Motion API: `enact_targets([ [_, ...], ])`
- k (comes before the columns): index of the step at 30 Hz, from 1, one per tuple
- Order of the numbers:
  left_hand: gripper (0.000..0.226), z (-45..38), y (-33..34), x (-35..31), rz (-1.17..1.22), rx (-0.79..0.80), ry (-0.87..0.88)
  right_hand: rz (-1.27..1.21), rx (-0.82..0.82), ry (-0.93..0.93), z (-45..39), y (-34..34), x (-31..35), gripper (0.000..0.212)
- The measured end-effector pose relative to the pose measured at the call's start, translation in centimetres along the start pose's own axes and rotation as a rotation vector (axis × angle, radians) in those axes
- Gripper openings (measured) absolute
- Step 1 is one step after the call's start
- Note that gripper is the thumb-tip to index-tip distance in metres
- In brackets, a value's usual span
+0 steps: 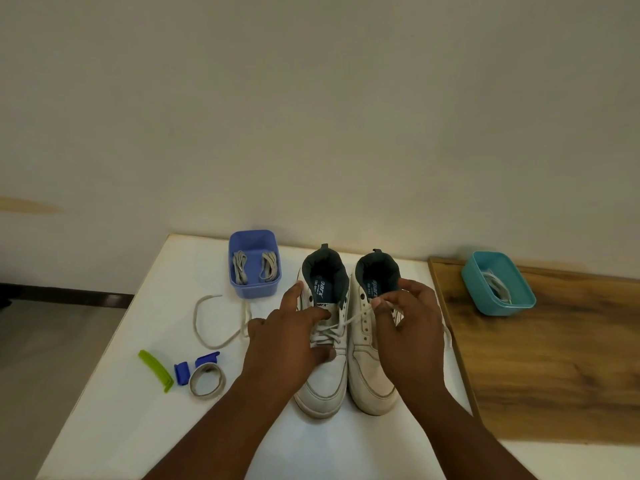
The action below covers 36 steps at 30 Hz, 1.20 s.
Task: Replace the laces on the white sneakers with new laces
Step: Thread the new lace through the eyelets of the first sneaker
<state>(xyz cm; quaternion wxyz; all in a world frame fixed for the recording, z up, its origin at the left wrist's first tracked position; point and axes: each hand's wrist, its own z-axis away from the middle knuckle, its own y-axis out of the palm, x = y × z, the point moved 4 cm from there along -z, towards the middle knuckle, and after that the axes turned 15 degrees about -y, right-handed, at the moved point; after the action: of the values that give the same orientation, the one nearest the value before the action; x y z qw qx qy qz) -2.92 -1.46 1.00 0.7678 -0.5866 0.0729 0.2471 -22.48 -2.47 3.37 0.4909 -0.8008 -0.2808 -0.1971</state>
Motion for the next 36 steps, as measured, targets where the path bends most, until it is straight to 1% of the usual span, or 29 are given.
enact_targets([
  [3,0.066,0.6,-0.7,-0.1,0.099,0.017,0.031,-0.014,0.015,0.039,0.0,0.3,-0.7,0.004],
  [5,0.067,1.2,-1.7,-0.1,0.139,-0.012,0.041,0.000,0.013,0.043,-0.1,0.1,-1.2,0.013],
  [7,0.062,1.8,-3.2,0.0,0.227,-0.021,0.013,-0.002,-0.003,0.032,-0.3,-0.4,-1.0,0.020],
  [8,0.058,2.2,-4.0,-0.1,0.340,0.018,-0.008,-0.026,-0.006,0.007,-0.5,-0.7,-0.5,0.017],
  [9,0.053,2.6,-4.8,-0.3,0.542,0.094,-0.043,-0.075,0.008,-0.027,-0.6,-0.8,0.3,0.012],
  [10,0.046,3.1,-5.7,-0.7,0.826,0.193,-0.087,-0.152,0.050,-0.060,-0.7,-0.8,1.3,0.007],
  [11,0.039,3.6,-6.4,-1.2,1.127,0.300,-0.127,-0.252,0.130,-0.089,-0.5,-0.6,2.3,0.005],
  [12,0.034,4.1,-7.0,-1.6,1.373,0.375,-0.146,-0.380,0.254,-0.113,-0.2,-0.2,3.5,0.005],
  [13,0.032,4.3,-7.4,-2.0,1.522,0.418,-0.135,-0.523,0.406,-0.116,0.3,0.5,4.7,0.010],
  [14,0.033,4.4,-7.5,-2.3,1.606,0.439,-0.117,-0.640,0.565,-0.106,1.2,1.2,5.6,0.020],
  [15,0.033,4.5,-7.6,-2.5,1.670,0.447,-0.100,-0.691,0.710,-0.102,2.0,1.8,6.2,0.029],
  [16,0.033,4.5,-7.6,-2.6,1.730,0.448,-0.097,-0.670,0.832,-0.117,2.8,2.4,6.7,0.033],
  [17,0.033,4.4,-7.6,-2.6,1.787,0.449,-0.108,-0.617,0.918,-0.148,3.4,2.8,6.8,0.032],
  [18,0.034,4.2,-7.6,-2.5,1.838,0.446,-0.116,-0.565,0.968,-0.176,3.7,3.0,6.8,0.026],
  [19,0.034,4.0,-7.7,-2.2,1.879,0.427,-0.128,-0.535,0.985,-0.194,3.8,2.9,6.7,0.019],
  [20,0.034,3.8,-7.9,-1.9,1.903,0.388,-0.153,-0.501,0.971,-0.207,3.6,2.8,6.3,0.017],
  [21,0.034,3.4,-7.9,-1.4,1.906,0.325,-0.193,-0.440,0.928,-0.213,3.1,2.5,5.8,0.018],
  [22,0.033,3.1,-7.8,-0.7,1.886,0.247,-0.248,-0.353,0.851,-0.201,2.4,2.0,5.2,0.019],
  [24,0.031,2.5,-7.5,0.8,1.799,0.106,-0.380,-0.197,0.596,-0.110,0.5,0.8,3.3,0.019],
  [25,0.030,2.4,-7.2,1.3,1.757,0.079,-0.436,-0.152,0.452,-0.061,-0.2,0.0,2.4,0.018],
  [27,0.030,2.2,-6.5,1.9,1.695,0.092,-0.518,-0.136,0.209,-0.013,-0.8,-1.2,1.4,0.016],
  [29,0.032,2.1,-6.1,2.1,1.569,0.143,-0.545,-0.231,0.053,0.004,-0.7,-1.7,1.2,0.018],
  [31,0.036,2.1,-5.7,2.1,1.318,0.197,-0.513,-0.340,0.004,-0.019,-0.5,-1.6,2.2,0.029],
  [32,0.037,2.2,-5.4,2.1,1.132,0.194,-0.478,-0.358,0.009,-0.072,-0.4,-1.5,2.9,0.033],
  [33,0.036,2.2,-5.2,2.1,0.890,0.163,-0.429,-0.352,0.034,-0.143,-0.3,-1.2,3.6,0.035],
  [35,0.028,2.7,-5.0,2.0,0.350,0.035,-0.373,-0.336,0.141,-0.278,0.1,-0.5,5.0,0.031],
  [36,0.028,3.1,-5.1,1.7,0.195,-0.031,-0.363,-0.356,0.216,-0.328,0.4,-0.1,5.4,0.029],
])
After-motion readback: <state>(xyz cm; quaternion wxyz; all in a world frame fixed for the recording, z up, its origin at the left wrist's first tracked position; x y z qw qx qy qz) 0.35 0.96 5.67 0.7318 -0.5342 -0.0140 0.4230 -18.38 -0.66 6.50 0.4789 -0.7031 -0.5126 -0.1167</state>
